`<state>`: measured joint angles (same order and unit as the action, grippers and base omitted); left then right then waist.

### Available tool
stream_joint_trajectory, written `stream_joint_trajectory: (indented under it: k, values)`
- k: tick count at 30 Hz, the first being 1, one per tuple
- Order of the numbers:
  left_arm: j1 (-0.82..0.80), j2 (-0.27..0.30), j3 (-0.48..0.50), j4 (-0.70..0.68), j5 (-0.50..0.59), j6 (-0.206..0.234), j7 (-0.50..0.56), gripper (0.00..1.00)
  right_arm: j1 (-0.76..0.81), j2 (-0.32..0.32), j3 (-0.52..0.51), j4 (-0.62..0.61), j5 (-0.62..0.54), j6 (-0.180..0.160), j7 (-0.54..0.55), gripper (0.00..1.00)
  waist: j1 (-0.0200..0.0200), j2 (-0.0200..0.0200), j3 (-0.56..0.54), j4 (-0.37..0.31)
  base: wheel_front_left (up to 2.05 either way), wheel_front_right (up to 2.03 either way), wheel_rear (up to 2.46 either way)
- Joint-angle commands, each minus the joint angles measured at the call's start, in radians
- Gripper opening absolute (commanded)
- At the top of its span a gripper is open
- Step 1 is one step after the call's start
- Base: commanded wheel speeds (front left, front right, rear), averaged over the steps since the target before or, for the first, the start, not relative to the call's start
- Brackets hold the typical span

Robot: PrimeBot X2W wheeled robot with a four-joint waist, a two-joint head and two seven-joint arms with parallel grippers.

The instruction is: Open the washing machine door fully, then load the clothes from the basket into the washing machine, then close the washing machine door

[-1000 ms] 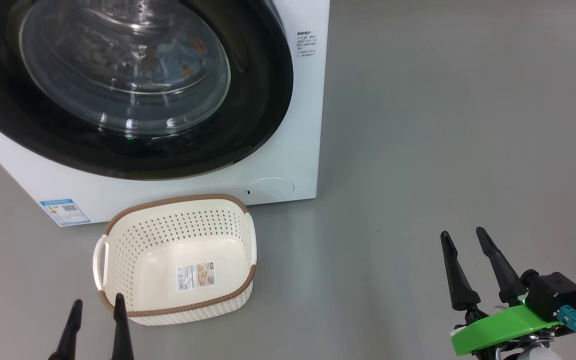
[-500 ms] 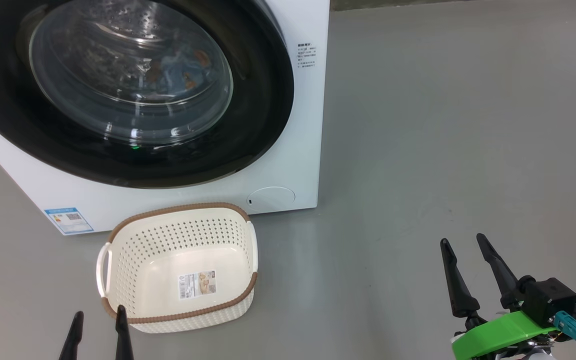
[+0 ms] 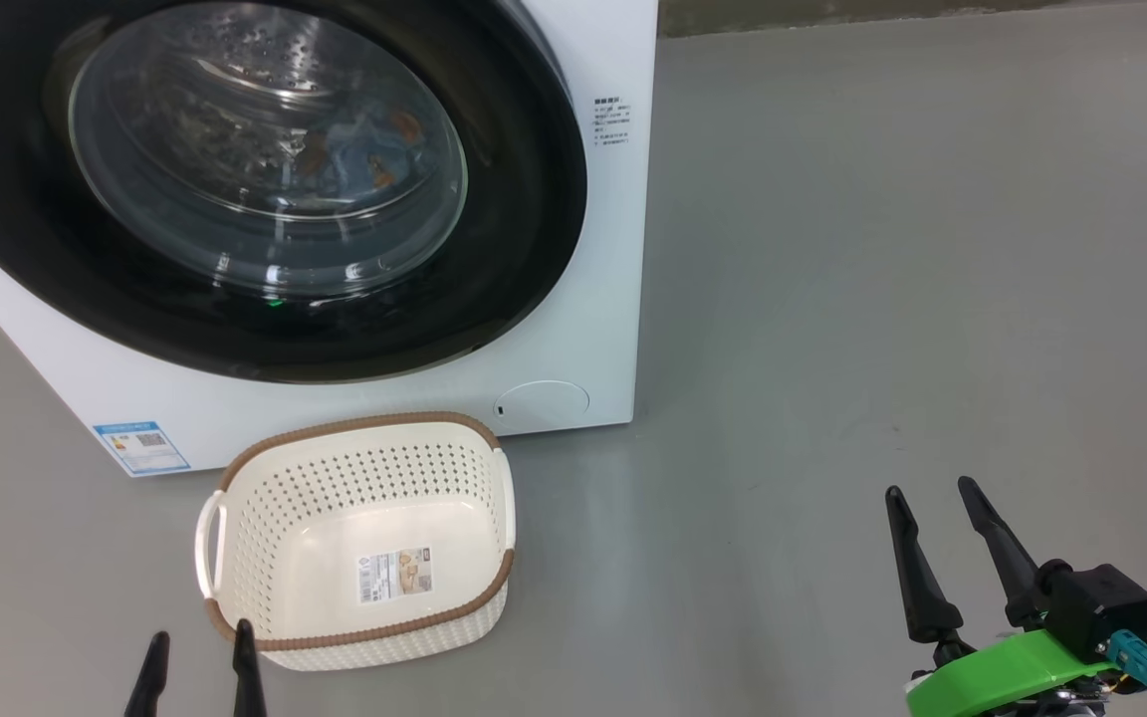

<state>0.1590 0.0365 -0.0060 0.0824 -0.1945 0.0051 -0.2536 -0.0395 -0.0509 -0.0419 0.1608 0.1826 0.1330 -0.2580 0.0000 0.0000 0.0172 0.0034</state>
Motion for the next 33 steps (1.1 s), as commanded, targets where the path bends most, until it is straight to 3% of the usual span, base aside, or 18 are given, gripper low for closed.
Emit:
stream_joint_trajectory:
  k: [1, 2, 8, 12, 16, 33]
  values:
    - [-0.021, 0.014, 0.029, -0.028, 0.012, -0.008, -0.008, 1.00, -0.009, 0.000, 0.022, -0.027, -0.012, -0.002, -0.004, 1.00, 0.0000, 0.0000, 0.000, 0.000, 0.00, 0.00, 0.00]
    - [0.000, 0.000, 0.000, 0.000, 0.000, -0.009, 0.000, 0.00, 0.000, 0.000, 0.000, 0.001, 0.000, 0.000, 0.000, 0.00, 0.0000, 0.0000, 0.000, 0.000, 0.00, 0.00, 0.00]
    - [-0.004, -0.015, -0.002, 0.051, -0.025, -0.011, 0.013, 0.00, 0.013, 0.003, -0.001, 0.053, 0.028, 0.000, 0.008, 0.00, 0.0001, 0.0000, 0.000, 0.000, 0.00, 0.00, 0.00]
    - [-0.013, -0.014, 0.004, 0.054, -0.082, -0.016, 0.027, 0.00, 0.011, 0.003, -0.004, 0.053, 0.085, 0.000, 0.023, 0.00, 0.0022, 0.0000, -0.003, 0.000, 0.00, 0.00, 0.00]
    - [-0.022, -0.013, 0.007, 0.058, -0.127, -0.021, 0.039, 0.00, 0.008, 0.003, -0.006, 0.055, 0.130, 0.000, 0.035, 0.00, 0.0002, 0.0000, -0.002, 0.000, 0.00, 0.00, 0.00]
    - [-0.057, -0.009, 0.023, 0.073, -0.307, -0.037, 0.085, 0.00, -0.003, 0.003, -0.015, 0.059, 0.312, 0.000, 0.082, 0.00, 0.0000, 0.0000, -0.003, 0.000, 0.00, 0.00, 0.00]
